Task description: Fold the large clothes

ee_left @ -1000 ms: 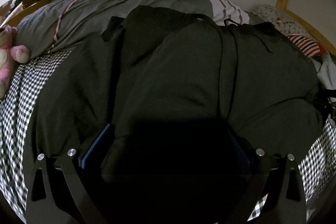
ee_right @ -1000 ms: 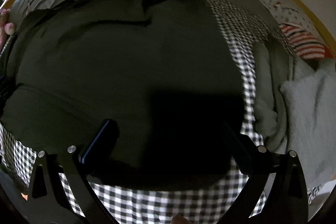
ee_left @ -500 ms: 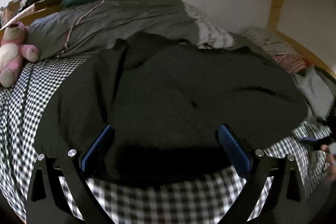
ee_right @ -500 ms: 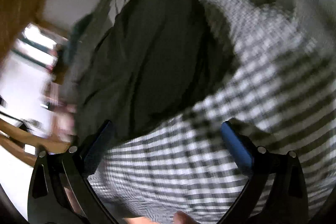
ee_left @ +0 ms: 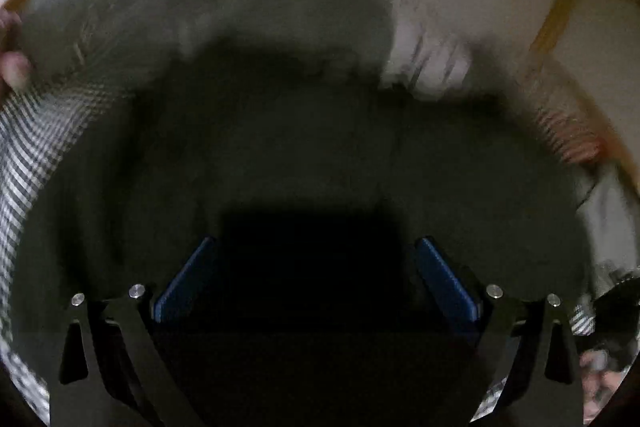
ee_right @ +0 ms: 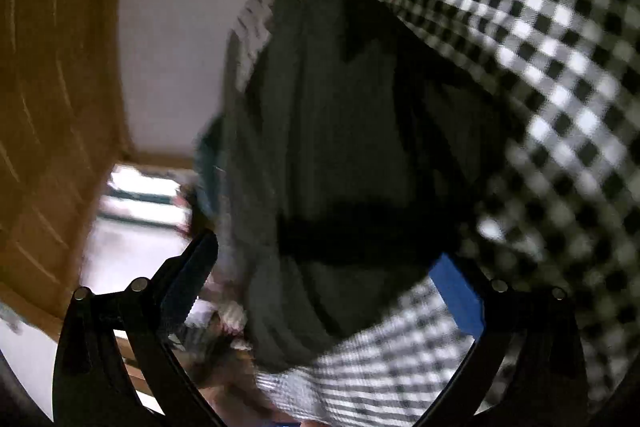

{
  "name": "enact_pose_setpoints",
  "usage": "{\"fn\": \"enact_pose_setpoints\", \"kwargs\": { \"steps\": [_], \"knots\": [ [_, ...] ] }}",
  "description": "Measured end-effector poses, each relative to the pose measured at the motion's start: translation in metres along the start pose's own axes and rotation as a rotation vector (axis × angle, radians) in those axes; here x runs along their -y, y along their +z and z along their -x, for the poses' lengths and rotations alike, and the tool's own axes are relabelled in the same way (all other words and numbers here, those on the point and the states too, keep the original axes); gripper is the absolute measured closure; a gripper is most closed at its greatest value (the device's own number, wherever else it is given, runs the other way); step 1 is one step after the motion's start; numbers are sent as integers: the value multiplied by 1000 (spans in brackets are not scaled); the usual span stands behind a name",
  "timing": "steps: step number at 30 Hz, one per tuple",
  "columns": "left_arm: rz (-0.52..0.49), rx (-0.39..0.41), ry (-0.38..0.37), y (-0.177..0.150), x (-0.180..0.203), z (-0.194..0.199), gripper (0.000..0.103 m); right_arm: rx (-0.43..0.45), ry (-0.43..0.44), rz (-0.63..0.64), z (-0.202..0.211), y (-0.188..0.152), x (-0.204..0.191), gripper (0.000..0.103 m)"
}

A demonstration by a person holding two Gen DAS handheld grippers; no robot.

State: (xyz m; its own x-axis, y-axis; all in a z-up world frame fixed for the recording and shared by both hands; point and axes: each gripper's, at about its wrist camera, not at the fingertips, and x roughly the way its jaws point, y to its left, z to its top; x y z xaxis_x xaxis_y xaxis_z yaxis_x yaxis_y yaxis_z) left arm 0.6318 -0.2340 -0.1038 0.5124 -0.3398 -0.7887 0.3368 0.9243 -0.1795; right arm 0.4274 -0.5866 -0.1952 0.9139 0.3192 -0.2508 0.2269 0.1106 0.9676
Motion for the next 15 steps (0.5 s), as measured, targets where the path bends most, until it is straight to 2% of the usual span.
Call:
{"fn": "enact_pose_setpoints", "kwargs": {
  "steps": [1,4,8,9,12,13,15],
  "knots": [
    [-34,43,29,0,3,-4,4,0,13,-23,-4,6,3,3],
    [-13,56,49,1,4,-8,4,-14,35,-41,-18,21,3,2],
    [37,66,40,9,3,-6,4,-19,-147,-43,-28,14,-5,3],
    [47,73,35,11,1,-6,4,-24,-161,-40,-28,6,-6,3],
    [55,80,31,19,-5,-16,4,-26,-150,52,-35,-13,-8,3],
    [33,71,51,19,-2,-21,4,-10,-114,65,-39,-10,-8,3],
    [-4,66,86,16,6,-20,4,15,-40,13,-44,1,-5,3]
  ]
}}
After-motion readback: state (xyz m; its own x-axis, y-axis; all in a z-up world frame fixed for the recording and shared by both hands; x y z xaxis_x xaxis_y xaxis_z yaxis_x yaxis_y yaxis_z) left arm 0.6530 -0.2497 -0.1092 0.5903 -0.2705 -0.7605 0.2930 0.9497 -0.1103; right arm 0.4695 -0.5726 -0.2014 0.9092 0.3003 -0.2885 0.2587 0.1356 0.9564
